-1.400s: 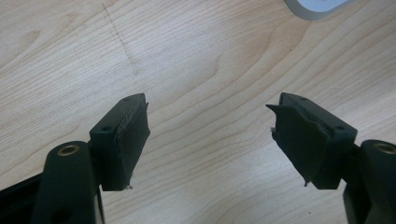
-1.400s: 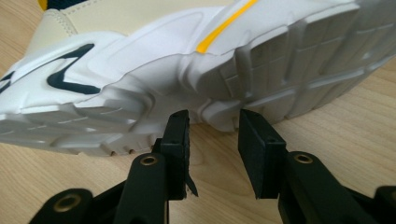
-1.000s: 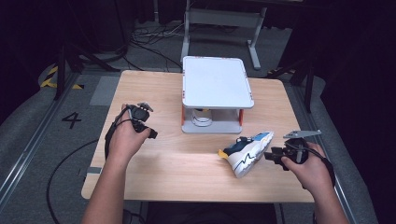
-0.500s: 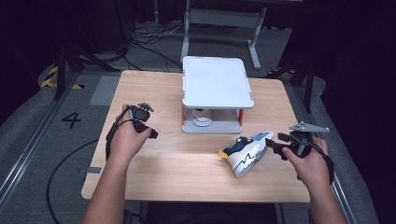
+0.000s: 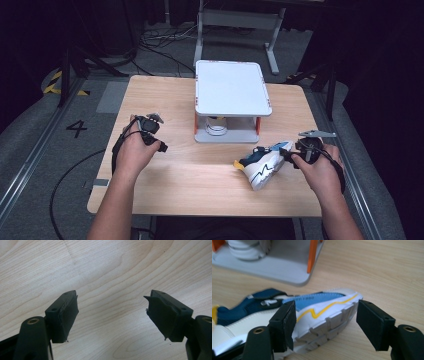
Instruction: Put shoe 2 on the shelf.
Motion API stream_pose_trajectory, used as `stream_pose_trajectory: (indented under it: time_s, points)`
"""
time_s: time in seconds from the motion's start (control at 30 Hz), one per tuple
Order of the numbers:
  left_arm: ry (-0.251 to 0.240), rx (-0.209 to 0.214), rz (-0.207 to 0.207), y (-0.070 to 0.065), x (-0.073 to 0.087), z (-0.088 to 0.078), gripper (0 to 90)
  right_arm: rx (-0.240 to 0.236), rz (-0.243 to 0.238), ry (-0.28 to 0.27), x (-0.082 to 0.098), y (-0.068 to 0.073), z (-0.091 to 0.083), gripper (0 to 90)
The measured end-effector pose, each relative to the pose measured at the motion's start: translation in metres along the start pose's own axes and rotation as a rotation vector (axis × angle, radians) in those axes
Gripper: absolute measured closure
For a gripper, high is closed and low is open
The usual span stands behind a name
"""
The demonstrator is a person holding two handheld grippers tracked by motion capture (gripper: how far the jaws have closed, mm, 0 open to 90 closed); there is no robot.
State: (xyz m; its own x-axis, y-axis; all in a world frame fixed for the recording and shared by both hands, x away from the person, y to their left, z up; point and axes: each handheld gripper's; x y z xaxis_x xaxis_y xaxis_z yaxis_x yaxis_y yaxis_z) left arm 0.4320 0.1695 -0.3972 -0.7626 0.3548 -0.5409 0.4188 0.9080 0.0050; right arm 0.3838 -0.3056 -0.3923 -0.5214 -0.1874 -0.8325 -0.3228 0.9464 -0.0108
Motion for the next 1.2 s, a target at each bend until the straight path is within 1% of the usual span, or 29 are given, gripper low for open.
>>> stream_pose_trajectory:
  time_s: [0.03, 0.07, 0.2, 0.33, 0.43, 0.53, 0.57, 0.6, 0.7, 0.73, 0.77, 0.8, 0.83, 0.87, 0.9, 0.93, 0.97, 1.0, 1.03, 1.07, 1.1, 1.13, 1.17, 1.2]
  points:
    - [-0.002, 0.001, 0.007, 0.001, 0.001, 0.0, 24.8, -0.004, 0.006, -0.005, 0.0, 0.0, 0.001, 32.1]
    - [-0.001, 0.0, 0.002, 0.002, 0.001, -0.001, 24.8, -0.007, 0.004, -0.002, 0.0, 0.0, 0.001, 32.4]
    - [0.002, 0.001, 0.001, 0.002, 0.001, 0.0, 24.8, -0.019, 0.002, -0.001, 0.001, 0.0, -0.002, 38.3]
    - [0.005, 0.01, 0.007, 0.001, -0.002, 0.002, 24.6, -0.029, -0.008, 0.014, 0.002, -0.002, -0.01, 43.7]
    - [0.004, 0.013, 0.009, -0.001, -0.006, 0.005, 24.6, -0.019, -0.014, 0.032, 0.005, -0.005, -0.019, 45.4]
    - [0.002, 0.02, 0.021, -0.002, -0.01, 0.008, 24.6, -0.001, -0.014, 0.082, 0.01, -0.01, -0.032, 47.5]
    - [0.007, 0.018, 0.03, -0.004, -0.012, 0.009, 24.5, 0.004, -0.019, 0.11, 0.012, -0.012, -0.036, 48.7]
    - [0.004, 0.027, 0.032, -0.005, -0.014, 0.011, 24.5, 0.009, -0.021, 0.145, 0.015, -0.015, -0.04, 50.2]
    - [0.006, 0.04, 0.039, -0.008, -0.018, 0.014, 24.4, 0.015, -0.02, 0.214, 0.023, -0.021, -0.044, 51.5]
    - [0.007, 0.03, 0.048, -0.009, -0.019, 0.015, 24.4, 0.017, -0.017, 0.231, 0.025, -0.023, -0.044, 51.3]
    - [0.01, 0.04, 0.048, -0.011, -0.02, 0.016, 24.4, 0.012, -0.011, 0.237, 0.027, -0.025, -0.045, 50.9]
    - [0.007, 0.042, 0.048, -0.012, -0.021, 0.017, 24.2, 0.011, 0.002, 0.236, 0.029, -0.027, -0.045, 50.2]
    - [0.01, 0.045, 0.052, -0.013, -0.022, 0.017, 24.3, 0.007, 0.006, 0.233, 0.03, -0.028, -0.045, 49.6]
    - [0.008, 0.038, 0.064, -0.013, -0.023, 0.018, 24.3, 0.003, 0.007, 0.234, 0.03, -0.03, -0.045, 49.6]
    - [0.007, 0.047, 0.055, -0.013, -0.023, 0.018, 24.3, 0.003, 0.018, 0.241, 0.031, -0.03, -0.045, 49.2]
    - [0.008, 0.049, 0.057, -0.012, -0.023, 0.018, 24.3, 0.005, 0.019, 0.251, 0.032, -0.032, -0.044, 48.9]
    - [0.006, 0.045, 0.051, -0.012, -0.023, 0.018, 24.3, 0.005, 0.018, 0.265, 0.033, -0.033, -0.044, 49.0]
    - [0.006, 0.042, 0.054, -0.011, -0.023, 0.018, 24.3, 0.009, 0.015, 0.283, 0.034, -0.035, -0.044, 49.3]
    - [0.003, 0.044, 0.049, -0.011, -0.023, 0.017, 24.4, 0.012, 0.008, 0.297, 0.035, -0.036, -0.043, 50.0]
    - [0.003, 0.043, 0.049, -0.01, -0.023, 0.017, 24.4, 0.015, -0.011, 0.317, 0.038, -0.038, -0.041, 51.4]
    - [-0.001, 0.041, 0.043, -0.01, -0.023, 0.016, 24.4, 0.029, -0.028, 0.324, 0.04, -0.039, -0.037, 52.4]
    - [-0.003, 0.041, 0.042, -0.009, -0.023, 0.016, 24.4, 0.033, -0.043, 0.325, 0.043, -0.039, -0.033, 52.9]
    - [-0.003, 0.036, 0.052, -0.009, -0.023, 0.015, 24.4, 0.035, -0.049, 0.32, 0.046, -0.04, -0.028, 53.1]
    - [-0.006, 0.042, 0.046, -0.009, -0.022, 0.015, 24.4, 0.033, -0.048, 0.316, 0.047, -0.041, -0.024, 52.5]
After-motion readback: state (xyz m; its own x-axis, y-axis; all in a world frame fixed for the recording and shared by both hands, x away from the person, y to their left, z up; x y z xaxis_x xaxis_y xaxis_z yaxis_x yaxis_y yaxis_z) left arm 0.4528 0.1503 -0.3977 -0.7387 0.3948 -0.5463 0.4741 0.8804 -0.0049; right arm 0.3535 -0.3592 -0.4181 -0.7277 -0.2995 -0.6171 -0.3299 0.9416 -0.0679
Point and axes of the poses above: each handheld gripper's, and its own axes: z roughly forward along the jaws, x roughly out of its underside, y roughly to its left, and after that the axes turned 12 degrees about -y, right-handed
